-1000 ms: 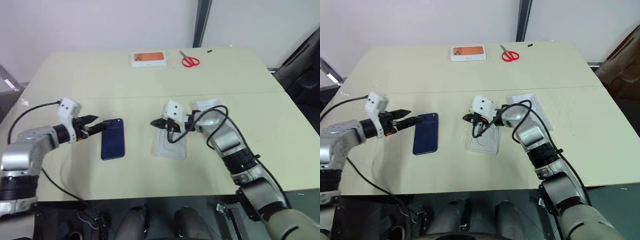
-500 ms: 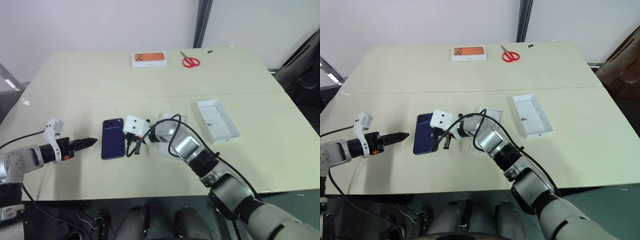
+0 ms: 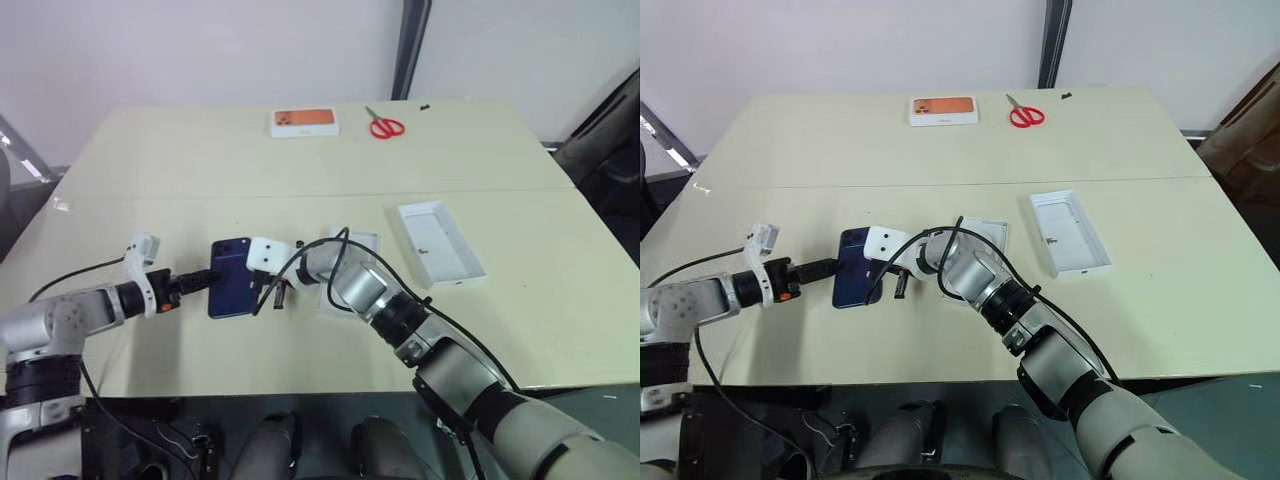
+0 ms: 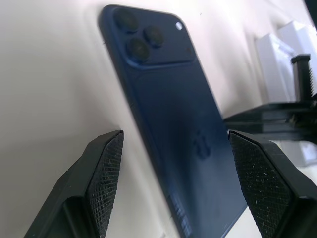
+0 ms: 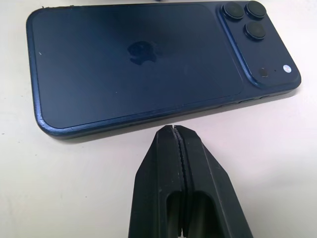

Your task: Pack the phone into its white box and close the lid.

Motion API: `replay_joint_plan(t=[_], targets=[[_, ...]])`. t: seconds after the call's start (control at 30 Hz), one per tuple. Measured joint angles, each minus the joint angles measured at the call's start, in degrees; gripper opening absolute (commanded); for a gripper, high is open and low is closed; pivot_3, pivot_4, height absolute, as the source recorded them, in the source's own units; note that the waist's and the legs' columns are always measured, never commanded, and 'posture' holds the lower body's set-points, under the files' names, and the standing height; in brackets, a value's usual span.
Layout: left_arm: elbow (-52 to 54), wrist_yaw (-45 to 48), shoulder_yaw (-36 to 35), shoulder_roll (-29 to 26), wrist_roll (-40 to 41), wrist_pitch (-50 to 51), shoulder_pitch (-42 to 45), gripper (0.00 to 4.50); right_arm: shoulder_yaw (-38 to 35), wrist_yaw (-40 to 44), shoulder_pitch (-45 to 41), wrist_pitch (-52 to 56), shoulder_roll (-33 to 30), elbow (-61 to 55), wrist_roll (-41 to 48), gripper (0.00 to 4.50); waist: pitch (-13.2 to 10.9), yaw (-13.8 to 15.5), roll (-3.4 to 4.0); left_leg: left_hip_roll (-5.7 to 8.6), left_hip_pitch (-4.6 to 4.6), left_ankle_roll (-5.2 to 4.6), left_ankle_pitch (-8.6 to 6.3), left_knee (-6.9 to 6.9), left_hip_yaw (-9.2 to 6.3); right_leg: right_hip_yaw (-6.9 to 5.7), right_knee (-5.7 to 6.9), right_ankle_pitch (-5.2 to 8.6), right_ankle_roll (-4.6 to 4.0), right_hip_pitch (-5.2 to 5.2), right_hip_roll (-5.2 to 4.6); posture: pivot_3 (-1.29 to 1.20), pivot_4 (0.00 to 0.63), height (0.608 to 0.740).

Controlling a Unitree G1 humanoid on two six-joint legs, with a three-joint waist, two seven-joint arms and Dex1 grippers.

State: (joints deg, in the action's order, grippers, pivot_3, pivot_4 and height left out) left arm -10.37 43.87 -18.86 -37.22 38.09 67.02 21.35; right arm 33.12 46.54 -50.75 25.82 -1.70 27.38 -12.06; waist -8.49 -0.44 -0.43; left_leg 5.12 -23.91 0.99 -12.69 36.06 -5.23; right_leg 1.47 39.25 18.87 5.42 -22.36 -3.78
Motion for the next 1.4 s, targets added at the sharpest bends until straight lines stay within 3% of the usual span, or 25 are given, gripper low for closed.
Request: replay_joint_plan(t=[0.37,0.63,0.73,0.9,0.93,1.13,1.3,1.4], targets=[[-0.84,-2.03,0.11,6.48,0.17,3.71,4.29,3.57,-0.46,0.05,0.0,-0.02,-1.08,0.0,-0.19,0.03,0.05,0.86,0.02,0.06,0.06,-0.02,-0.01,0.04,-0.03,-0.01,-0.03,0.0,0.0,0.11,-0.04,0.0,0.15,0.734],[-1.25,-2.91,-0.07,7.65,0.45,4.85,5.29,3.57,-0.47,0.03,0.03,-0.46,-1.21,0.04,-0.19,0.03,0.05,0.87,0.02,0.06,0.06,-0.02,-0.01,0.04,-0.03,-0.01,-0.05,0.0,0.0,0.11,-0.04,0.0,0.15,0.734],[-2.31,-3.43,-0.35,7.68,0.51,4.89,5.64,2.68,-0.46,0.02,0.07,-0.72,-1.27,0.05,-0.2,0.0,0.05,0.85,0.02,0.06,0.06,-0.02,-0.01,0.03,-0.02,-0.01,-0.06,0.0,0.0,0.11,-0.04,0.0,0.15,0.734],[-4.08,-2.87,-1.28,8.04,2.13,5.93,5.3,0.25,-0.44,-0.08,0.15,-1.33,-1.75,0.05,-0.33,0.0,0.06,0.67,0.01,0.05,0.06,-0.01,-0.01,-0.01,-0.03,-0.01,-0.08,0.0,0.0,0.09,-0.03,0.0,0.15,0.734],[-3.56,-2.34,-1.39,8.07,3.27,6.59,5.52,0.01,-0.47,-0.1,0.15,-1.31,-1.88,0.05,-0.45,0.0,0.08,0.69,-0.01,0.04,0.11,-0.01,-0.01,0.0,-0.04,-0.02,-0.08,0.0,0.0,0.15,-0.03,0.0,0.15,0.734],[-3.78,-3.13,-2.48,8.15,3.92,7.87,5.27,0.01,-0.94,-0.37,0.72,-2.15,-1.97,0.04,-0.42,0.0,0.07,0.14,-0.01,0.04,0.15,-0.06,-0.04,-0.07,-0.03,0.0,-0.1,0.0,0.0,0.15,-0.02,0.0,0.15,0.734],[-5.08,-4.89,-5.99,9.71,5.59,8.56,5.07,0.01,-8.38,-0.94,2.67,-2.96,-1.65,-1.51,4.92,0.0,0.04,-0.23,-0.02,0.02,0.13,-0.07,-0.05,-0.1,-0.05,-0.01,-0.11,0.0,0.0,0.11,-0.02,0.0,0.15,0.734],[-6.01,-6.76,-9.79,12.37,7.91,9.19,5.06,0.0,-15.21,1.83,3.07,1.62,-1.51,-7.2,12.85,0.91,-0.04,-0.5,-0.09,-0.04,-0.02,-0.07,-0.05,-0.1,-0.06,-0.02,-0.1,0.0,0.0,0.01,0.02,0.0,0.15,0.734]])
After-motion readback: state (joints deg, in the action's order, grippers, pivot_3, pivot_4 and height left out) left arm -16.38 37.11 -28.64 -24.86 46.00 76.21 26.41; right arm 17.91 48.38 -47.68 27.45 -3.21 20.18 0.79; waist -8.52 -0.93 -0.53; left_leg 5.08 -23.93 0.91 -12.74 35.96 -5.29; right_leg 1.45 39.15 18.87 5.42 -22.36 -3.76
